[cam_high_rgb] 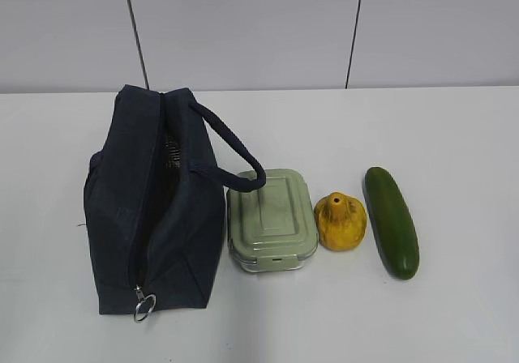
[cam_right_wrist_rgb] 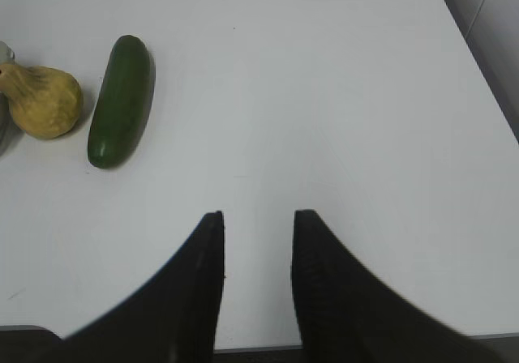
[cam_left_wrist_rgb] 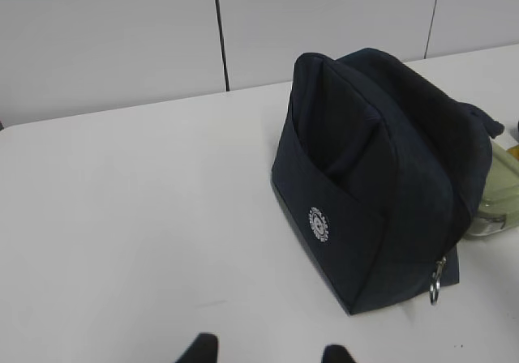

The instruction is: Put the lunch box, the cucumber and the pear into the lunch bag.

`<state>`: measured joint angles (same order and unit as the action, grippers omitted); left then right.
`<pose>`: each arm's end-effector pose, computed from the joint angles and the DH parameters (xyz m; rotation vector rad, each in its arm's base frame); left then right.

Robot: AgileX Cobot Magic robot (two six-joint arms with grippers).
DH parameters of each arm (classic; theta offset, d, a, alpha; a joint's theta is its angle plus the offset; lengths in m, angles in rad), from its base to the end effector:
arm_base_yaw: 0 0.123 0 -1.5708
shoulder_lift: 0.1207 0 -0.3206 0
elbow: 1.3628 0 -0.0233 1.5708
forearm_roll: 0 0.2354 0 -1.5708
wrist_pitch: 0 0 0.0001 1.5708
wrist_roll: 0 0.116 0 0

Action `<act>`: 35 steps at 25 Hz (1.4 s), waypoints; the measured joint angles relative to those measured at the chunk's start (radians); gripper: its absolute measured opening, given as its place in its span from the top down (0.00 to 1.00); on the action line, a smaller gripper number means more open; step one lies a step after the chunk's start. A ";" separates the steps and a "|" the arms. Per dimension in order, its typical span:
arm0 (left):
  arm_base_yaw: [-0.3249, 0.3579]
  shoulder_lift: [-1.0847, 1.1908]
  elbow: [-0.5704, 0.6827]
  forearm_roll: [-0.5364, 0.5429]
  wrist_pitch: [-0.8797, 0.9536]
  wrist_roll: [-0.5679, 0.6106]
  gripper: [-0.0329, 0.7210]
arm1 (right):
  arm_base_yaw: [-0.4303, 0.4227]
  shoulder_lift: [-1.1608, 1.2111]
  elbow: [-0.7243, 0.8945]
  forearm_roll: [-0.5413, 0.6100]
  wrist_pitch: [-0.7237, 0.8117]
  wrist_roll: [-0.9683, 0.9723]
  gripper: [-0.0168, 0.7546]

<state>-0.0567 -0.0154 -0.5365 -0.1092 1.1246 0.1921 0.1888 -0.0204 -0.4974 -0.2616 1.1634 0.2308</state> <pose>-0.0422 -0.0090 0.2621 0.2671 2.0342 -0.0463 -0.0364 -0.0350 0.2496 0.0752 2.0984 -0.0649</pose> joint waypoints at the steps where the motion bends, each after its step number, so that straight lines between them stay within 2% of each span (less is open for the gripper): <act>1: 0.000 0.000 0.000 0.000 0.000 0.000 0.64 | 0.000 0.000 0.000 0.000 0.000 0.000 0.68; 11: 0.000 0.000 0.000 -0.024 0.000 0.000 0.64 | 0.000 0.000 0.000 0.000 0.000 0.000 0.68; 17: 0.000 0.079 -0.005 -0.140 0.000 0.000 0.64 | 0.000 0.024 -0.004 0.007 -0.004 -0.006 0.68; 20: 0.000 0.190 -0.029 -0.200 -0.021 0.000 0.64 | 0.000 0.136 -0.012 0.025 -0.035 -0.018 0.67; 25: 0.000 0.375 -0.071 -0.298 -0.152 0.005 0.61 | 0.000 0.370 -0.052 0.050 -0.187 -0.019 0.66; 29: 0.000 0.507 -0.097 -0.315 -0.215 0.060 0.57 | 0.000 0.559 -0.090 0.089 -0.285 -0.019 0.64; 35: 0.000 0.704 -0.136 -0.360 -0.321 0.179 0.55 | 0.000 0.878 -0.195 0.133 -0.370 -0.019 0.47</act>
<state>-0.0567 0.6882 -0.6729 -0.4694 0.8039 0.3714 0.1888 0.8579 -0.6922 -0.1288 0.7936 0.2117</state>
